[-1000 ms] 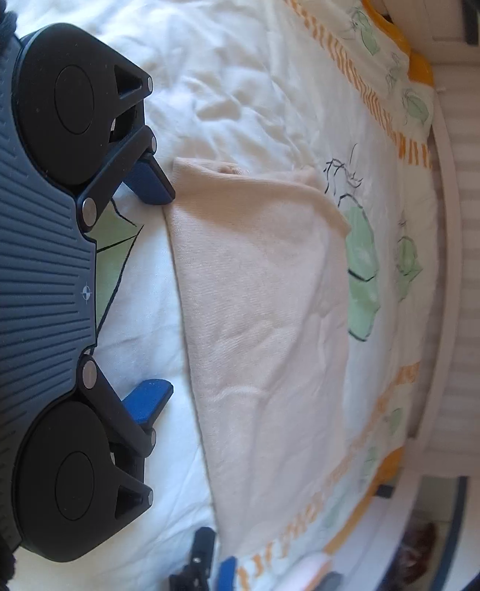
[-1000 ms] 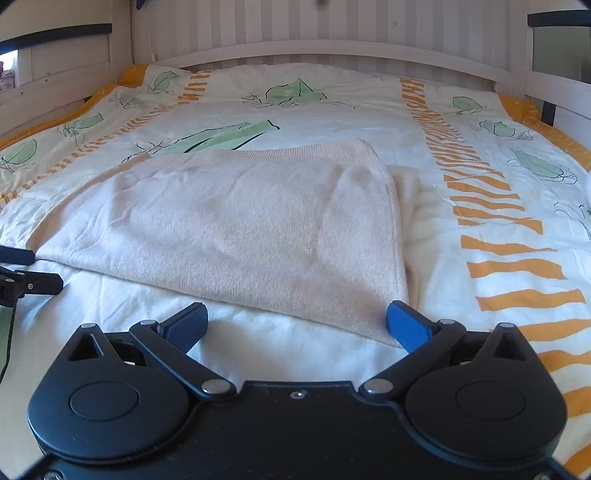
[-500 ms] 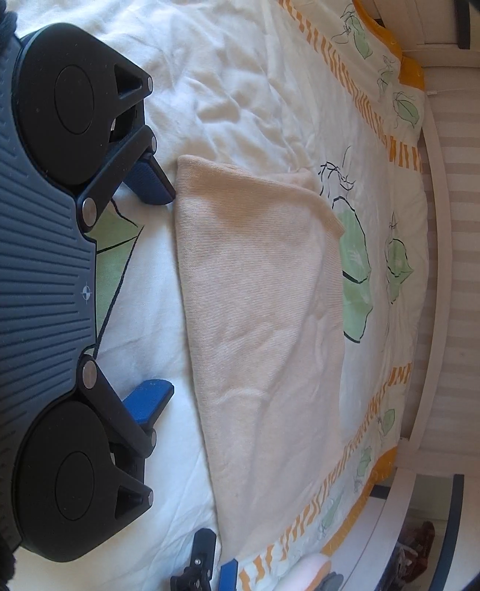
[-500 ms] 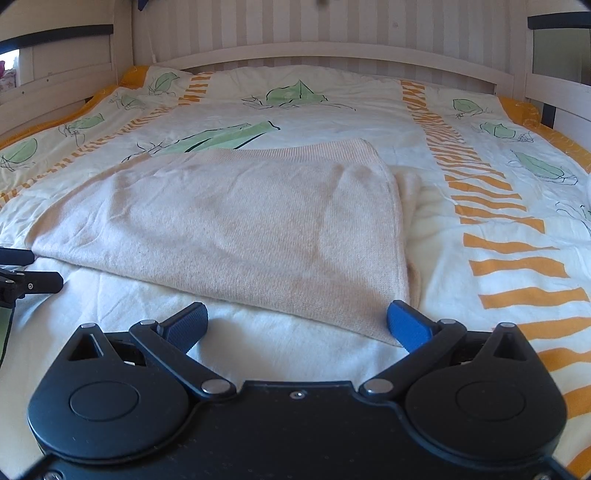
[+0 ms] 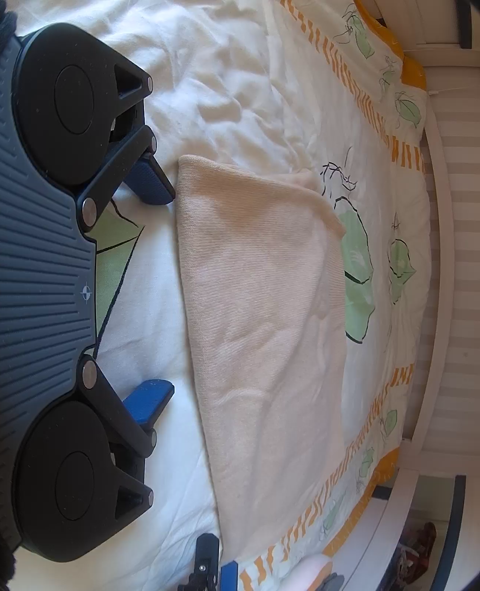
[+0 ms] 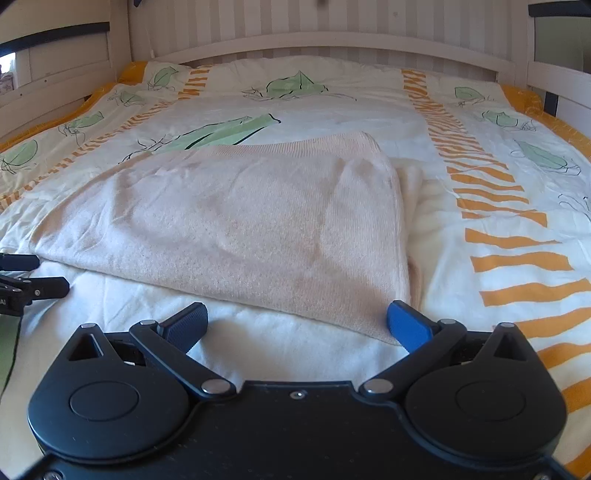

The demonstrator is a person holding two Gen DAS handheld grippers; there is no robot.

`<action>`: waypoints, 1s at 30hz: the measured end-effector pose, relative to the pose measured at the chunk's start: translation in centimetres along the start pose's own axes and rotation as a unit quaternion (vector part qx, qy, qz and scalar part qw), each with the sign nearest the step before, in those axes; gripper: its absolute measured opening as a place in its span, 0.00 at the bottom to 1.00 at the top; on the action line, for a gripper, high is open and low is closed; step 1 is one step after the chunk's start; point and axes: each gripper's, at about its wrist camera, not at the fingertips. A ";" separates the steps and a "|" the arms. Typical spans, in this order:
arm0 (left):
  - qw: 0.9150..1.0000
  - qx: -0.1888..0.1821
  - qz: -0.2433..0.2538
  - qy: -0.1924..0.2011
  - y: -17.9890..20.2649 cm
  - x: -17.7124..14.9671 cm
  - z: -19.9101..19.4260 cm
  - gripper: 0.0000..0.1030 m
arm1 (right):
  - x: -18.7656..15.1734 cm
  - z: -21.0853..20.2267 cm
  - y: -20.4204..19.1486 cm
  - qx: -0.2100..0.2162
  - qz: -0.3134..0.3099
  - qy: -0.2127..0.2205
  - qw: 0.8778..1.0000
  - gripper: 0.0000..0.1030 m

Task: Fold small clothes

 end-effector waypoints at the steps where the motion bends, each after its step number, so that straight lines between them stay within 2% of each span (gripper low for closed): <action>1: 1.000 0.000 0.000 0.000 0.0 0.0 0.0 1.00 | 0.1 -0.2 0.0 0.004 0.004 -0.009 1.000 1.00; 5: 1.000 0.000 -0.001 0.001 0.0 0.0 0.0 1.00 | 0.7 -1.6 1.2 0.057 0.059 -0.057 0.995 1.00; 8: 1.000 0.001 0.000 0.001 0.1 -0.1 -0.1 1.00 | 2.0 -3.1 2.9 0.086 0.114 -0.046 0.989 1.00; 11: 1.000 0.001 0.000 0.003 0.1 -0.2 -0.1 1.00 | 4.5 -3.9 4.6 0.090 0.120 -0.013 0.989 1.00; 15: 1.000 0.001 0.001 0.005 0.1 -0.2 -0.1 1.00 | 7.3 -1.3 7.7 0.114 0.146 -0.008 0.983 1.00; 20: 1.000 0.001 0.001 0.005 0.2 -0.2 -0.1 1.00 | 7.7 3.8 10.2 0.123 0.174 -0.066 0.975 1.00; 23: 1.000 0.001 0.001 0.005 0.2 -0.2 -0.1 1.00 | 6.6 5.6 11.1 0.151 0.205 -0.083 0.964 1.00; 27: 1.000 0.001 0.001 0.004 0.2 -0.2 -0.1 1.00 | 5.5 6.7 12.3 0.207 0.266 -0.041 0.941 1.00; 30: 1.000 0.002 0.002 0.003 0.2 -0.2 -0.1 1.00 | 5.9 7.7 12.9 0.231 0.290 -0.039 0.928 1.00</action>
Point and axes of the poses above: each gripper's, at about its wrist camera, not at the fingertips, and z roughly the way its jaws point, y to its right, x to its top, and after that the axes turned 2 degrees about -z, right-handed
